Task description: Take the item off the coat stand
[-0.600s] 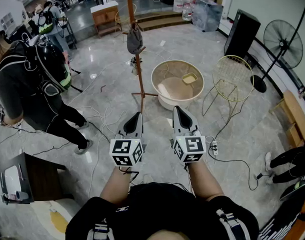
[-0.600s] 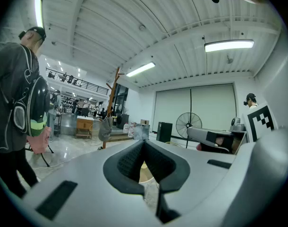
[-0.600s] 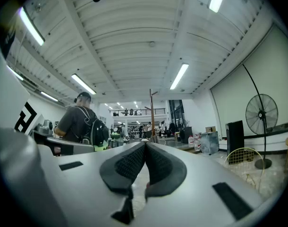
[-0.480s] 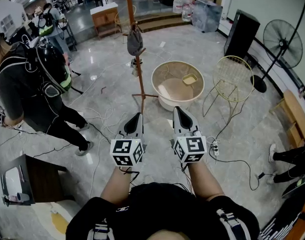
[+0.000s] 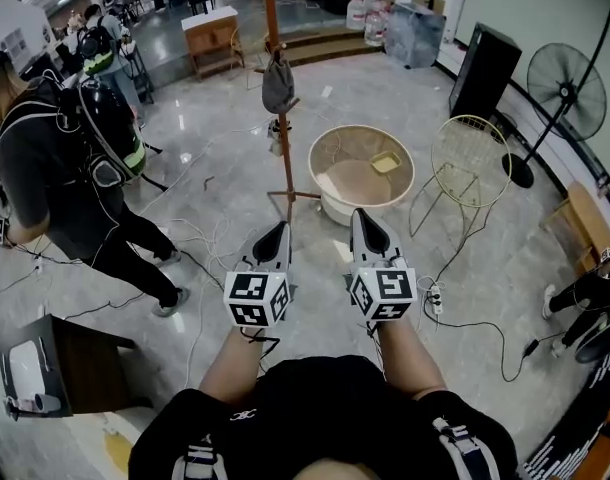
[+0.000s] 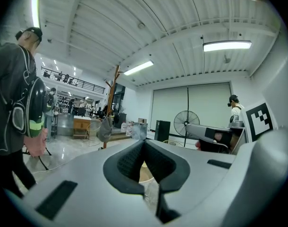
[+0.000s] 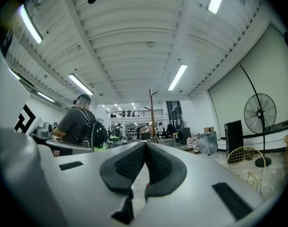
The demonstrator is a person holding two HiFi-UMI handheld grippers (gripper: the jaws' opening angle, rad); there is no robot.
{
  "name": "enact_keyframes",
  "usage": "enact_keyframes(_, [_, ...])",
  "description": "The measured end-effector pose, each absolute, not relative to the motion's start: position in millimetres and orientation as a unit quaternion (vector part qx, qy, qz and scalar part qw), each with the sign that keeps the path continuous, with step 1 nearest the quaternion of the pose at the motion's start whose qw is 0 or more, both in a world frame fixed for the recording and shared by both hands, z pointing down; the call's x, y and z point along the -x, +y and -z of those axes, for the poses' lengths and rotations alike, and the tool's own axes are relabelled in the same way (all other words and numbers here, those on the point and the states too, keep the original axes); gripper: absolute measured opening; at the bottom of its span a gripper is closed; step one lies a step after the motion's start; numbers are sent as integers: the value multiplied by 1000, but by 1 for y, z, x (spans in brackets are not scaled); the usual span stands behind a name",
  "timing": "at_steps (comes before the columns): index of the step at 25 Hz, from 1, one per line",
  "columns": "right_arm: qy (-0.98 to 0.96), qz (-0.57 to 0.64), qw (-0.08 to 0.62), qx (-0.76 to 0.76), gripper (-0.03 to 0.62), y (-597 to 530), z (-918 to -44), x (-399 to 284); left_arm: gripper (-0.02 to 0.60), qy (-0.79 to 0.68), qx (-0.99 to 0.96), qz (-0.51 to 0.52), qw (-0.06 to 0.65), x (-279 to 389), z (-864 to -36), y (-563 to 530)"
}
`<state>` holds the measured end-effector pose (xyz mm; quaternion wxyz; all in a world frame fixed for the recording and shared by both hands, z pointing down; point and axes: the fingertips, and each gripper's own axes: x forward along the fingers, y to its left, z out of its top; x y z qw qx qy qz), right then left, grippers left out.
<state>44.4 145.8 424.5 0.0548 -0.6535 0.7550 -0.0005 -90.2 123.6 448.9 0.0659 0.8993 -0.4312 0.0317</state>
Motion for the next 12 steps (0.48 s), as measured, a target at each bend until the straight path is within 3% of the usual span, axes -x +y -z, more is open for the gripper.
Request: enact_keyframes(12, [762,16,62,645,15,62,-437,-16,11,-439,-895,-39,72,118,-463,44])
